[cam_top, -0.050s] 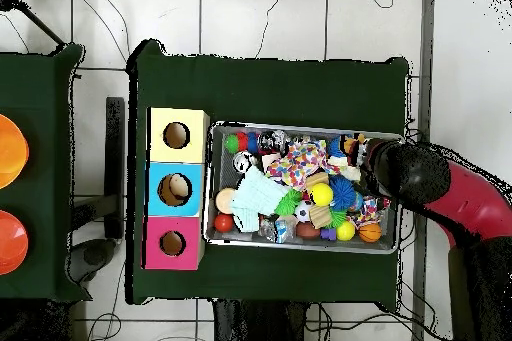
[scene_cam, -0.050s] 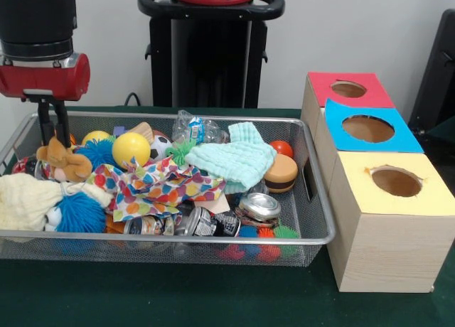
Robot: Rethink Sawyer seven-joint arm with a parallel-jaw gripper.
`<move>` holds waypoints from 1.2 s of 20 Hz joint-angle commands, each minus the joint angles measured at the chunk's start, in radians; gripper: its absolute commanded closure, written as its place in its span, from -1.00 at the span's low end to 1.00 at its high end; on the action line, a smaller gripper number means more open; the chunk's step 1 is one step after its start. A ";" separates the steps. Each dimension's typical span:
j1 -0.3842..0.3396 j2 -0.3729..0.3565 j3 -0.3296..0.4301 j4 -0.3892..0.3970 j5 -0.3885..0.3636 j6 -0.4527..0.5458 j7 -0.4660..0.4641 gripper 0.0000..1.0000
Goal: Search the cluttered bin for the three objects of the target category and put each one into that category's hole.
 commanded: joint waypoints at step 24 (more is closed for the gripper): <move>0.035 -0.096 0.043 0.046 0.005 0.170 0.006 1.00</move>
